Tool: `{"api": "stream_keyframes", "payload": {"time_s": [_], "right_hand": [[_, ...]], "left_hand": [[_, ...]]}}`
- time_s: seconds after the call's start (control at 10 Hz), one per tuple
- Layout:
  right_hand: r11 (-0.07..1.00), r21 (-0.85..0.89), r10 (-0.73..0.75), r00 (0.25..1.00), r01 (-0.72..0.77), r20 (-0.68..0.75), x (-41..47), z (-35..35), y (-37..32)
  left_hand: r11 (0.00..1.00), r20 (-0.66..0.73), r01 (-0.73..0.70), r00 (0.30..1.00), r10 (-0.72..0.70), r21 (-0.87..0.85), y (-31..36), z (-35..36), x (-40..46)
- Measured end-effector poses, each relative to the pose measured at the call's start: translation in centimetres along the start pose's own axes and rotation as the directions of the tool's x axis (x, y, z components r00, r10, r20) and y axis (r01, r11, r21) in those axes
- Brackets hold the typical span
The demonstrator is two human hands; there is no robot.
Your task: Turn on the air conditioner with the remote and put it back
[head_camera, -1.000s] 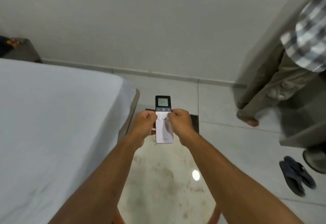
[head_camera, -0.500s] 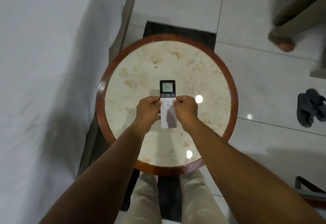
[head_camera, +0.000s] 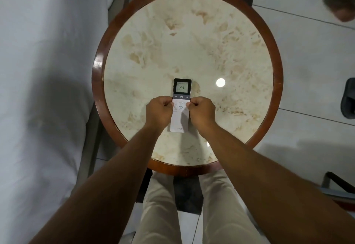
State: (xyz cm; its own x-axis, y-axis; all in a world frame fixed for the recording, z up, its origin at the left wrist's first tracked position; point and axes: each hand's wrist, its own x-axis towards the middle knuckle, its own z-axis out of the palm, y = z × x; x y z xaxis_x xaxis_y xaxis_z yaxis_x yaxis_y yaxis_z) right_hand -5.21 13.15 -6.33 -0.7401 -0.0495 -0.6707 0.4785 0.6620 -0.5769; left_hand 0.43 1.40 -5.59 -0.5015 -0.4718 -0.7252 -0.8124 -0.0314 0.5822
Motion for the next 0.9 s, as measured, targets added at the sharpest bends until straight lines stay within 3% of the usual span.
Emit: {"api": "stream_keyframes", "payload": {"time_s": [0.3, 0.7, 0.9], "right_hand": [[0.998, -0.049, -0.042, 0.998, 0.040, -0.054, 0.0, 0.7, 0.5], [0.985, -0.143, -0.090, 0.995, 0.095, 0.041, 0.4, 0.3, 0.3], [0.971, -0.215, -0.091, 0.994, 0.101, 0.055, -0.8, -2.0, -0.5]], "left_hand": [[0.995, -0.027, -0.055, 0.998, 0.058, 0.083, -0.3, 0.1, 0.1], [0.951, 0.016, -0.106, 0.994, 0.105, 0.290, 0.3, -0.2, 0.8], [0.843, 0.042, -0.122, 0.992, 0.117, 0.524, 0.0, -2.2, -1.0]]}}
